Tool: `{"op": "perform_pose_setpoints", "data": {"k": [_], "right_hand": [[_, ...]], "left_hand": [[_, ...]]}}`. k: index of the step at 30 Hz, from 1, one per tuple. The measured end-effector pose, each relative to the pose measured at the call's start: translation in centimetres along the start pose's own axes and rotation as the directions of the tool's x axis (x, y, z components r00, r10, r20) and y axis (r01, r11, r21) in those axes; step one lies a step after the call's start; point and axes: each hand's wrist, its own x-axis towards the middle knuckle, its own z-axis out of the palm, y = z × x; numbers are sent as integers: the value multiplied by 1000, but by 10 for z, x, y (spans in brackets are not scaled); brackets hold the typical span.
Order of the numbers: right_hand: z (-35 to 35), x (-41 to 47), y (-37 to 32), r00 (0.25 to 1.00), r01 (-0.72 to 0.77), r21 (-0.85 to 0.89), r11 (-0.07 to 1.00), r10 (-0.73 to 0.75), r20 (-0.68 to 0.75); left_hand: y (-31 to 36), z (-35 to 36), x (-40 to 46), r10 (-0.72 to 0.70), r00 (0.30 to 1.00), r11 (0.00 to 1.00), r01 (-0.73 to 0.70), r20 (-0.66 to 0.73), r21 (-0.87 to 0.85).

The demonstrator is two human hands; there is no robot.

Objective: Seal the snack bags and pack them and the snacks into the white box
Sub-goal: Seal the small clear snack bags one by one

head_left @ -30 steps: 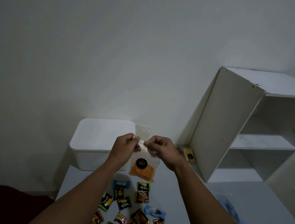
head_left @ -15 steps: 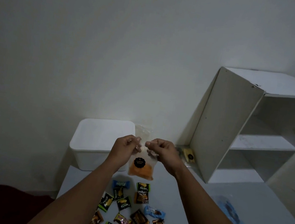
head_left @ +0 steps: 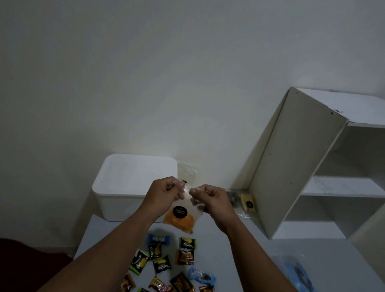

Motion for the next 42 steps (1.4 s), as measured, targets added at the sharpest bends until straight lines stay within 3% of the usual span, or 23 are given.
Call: {"op": "perform_pose_setpoints", "data": {"k": [4, 8, 11, 14, 16, 17, 18, 21, 26, 29, 34, 42], "right_hand": [[1, 4, 1, 999, 40, 9, 999, -40, 7], [-2, 1, -2, 999, -30, 10, 1000, 30, 13], [0, 0, 4, 1000, 0, -16, 1000, 0, -21], [3, 0, 9, 999, -18, -91, 996, 14, -51], [5, 1, 9, 997, -33, -104, 994, 26, -73], [6, 1, 10, 996, -29, -108, 994, 19, -88], [8, 1, 10, 995, -17, -122, 992, 5, -101], [16, 0, 11, 992, 91, -214, 972, -107, -65], [26, -7, 7, 982, 183, -167, 969, -188, -14], [29, -8, 5, 980, 198, -157, 967, -201, -2], [25, -3, 1, 994, 84, -115, 990, -91, -53], [13, 11, 4, 988, 28, -240, 970, -63, -138]], "left_hand": [[-3, 0, 1, -19, 1000, 998, 19, 3, -57], [-4, -4, 0, -63, 998, 993, 62, -3, -99], [-11, -8, 0, -73, 997, 997, 74, 13, -29], [-20, -5, -1, 10, 987, 974, 26, -160, 224], [-18, -2, -4, 31, 936, 963, 67, -351, 263], [-16, -1, -4, 14, 925, 967, 83, -380, 239], [-12, 1, -3, -37, 940, 979, 102, -338, 177], [-2, 8, -3, -246, 968, 963, 239, -47, -124], [1, 11, -3, -266, 964, 936, 254, -15, -243], [0, 7, -3, -258, 966, 946, 250, -15, -205], [0, 6, 1, -223, 973, 966, 228, 61, -122], [0, 6, 12, -122, 973, 991, 110, 194, 70]]}}
